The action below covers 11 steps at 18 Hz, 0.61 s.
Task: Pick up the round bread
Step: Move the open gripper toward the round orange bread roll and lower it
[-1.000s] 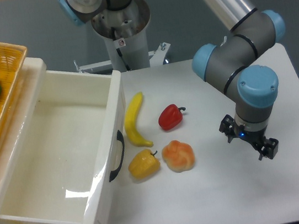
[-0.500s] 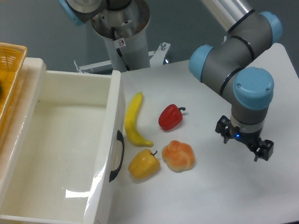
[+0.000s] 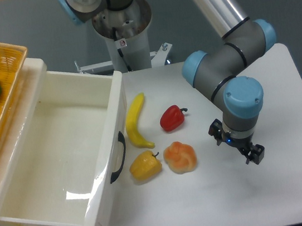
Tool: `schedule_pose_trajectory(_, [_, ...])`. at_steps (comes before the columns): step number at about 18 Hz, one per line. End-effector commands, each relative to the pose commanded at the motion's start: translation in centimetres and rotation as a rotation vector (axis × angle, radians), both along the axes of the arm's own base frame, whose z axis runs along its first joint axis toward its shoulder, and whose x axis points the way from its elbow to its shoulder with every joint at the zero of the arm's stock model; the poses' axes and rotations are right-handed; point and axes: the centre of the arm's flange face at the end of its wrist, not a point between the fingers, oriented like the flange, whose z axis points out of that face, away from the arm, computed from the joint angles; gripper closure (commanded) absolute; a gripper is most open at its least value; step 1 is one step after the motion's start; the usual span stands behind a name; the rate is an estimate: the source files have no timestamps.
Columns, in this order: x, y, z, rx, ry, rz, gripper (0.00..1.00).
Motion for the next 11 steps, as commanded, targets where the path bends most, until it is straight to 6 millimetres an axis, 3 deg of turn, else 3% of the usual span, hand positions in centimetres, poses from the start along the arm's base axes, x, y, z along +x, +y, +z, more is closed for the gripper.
schedule_pose_trajectory(3, [0.5, 0.8, -0.4, 0.018, 0.006, 0.062, 0.00])
schedule_pose_trajectory(5, [1.3, 0.9, -1.1, 0.042, -0.022, 0.198, 0.00])
schedule_pose_trajectory(11, [6.6, 0.9, -3.8, 0.050, -0.129, 0.205, 0.00])
